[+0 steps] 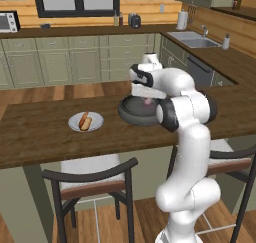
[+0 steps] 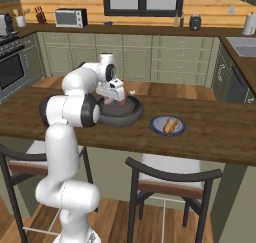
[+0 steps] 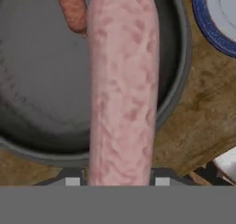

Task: Place one bun and one sausage from the bowl on each plate.

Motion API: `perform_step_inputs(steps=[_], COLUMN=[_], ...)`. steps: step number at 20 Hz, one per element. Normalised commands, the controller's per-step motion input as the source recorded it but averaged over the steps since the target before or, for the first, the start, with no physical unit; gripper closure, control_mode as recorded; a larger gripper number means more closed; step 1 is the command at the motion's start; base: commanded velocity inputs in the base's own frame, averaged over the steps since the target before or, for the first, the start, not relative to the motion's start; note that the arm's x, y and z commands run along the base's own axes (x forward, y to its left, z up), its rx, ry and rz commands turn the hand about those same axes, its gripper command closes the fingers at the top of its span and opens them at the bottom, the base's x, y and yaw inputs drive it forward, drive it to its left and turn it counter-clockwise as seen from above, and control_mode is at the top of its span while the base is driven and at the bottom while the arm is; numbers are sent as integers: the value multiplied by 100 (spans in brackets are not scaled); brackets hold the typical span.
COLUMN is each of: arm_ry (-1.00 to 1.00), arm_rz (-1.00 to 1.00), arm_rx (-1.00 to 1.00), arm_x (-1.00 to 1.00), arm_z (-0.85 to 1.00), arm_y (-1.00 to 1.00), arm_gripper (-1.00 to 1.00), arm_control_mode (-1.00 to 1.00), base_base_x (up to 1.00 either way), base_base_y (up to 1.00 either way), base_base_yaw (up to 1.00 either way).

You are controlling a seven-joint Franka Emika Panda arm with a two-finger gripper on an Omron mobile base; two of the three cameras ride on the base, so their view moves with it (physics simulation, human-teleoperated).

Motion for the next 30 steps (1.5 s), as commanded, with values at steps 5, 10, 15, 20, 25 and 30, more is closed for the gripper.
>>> perform_step_inputs(steps=[5,10,15,20,25,30], arm_ry=[0,0,2,7,4,3], arm_rz=[21,14,4,0,0,0], arm_rx=[0,7,6,6,3,0], arm_x=[-93,-36,28,60,63,63], arm_z=[22,21,-8,-19,-35,-54], arm_y=[100,100,99,78,44,20], arm_gripper=[100,100,100,100,100,100], arm_control_mode=[-100,-100,-100,-100,-100,-100], base_base_x=[0,0,0,0,0,0], base_base_y=[0,0,0,0,0,0], base_base_yaw=[0,0,0,0,0,0])
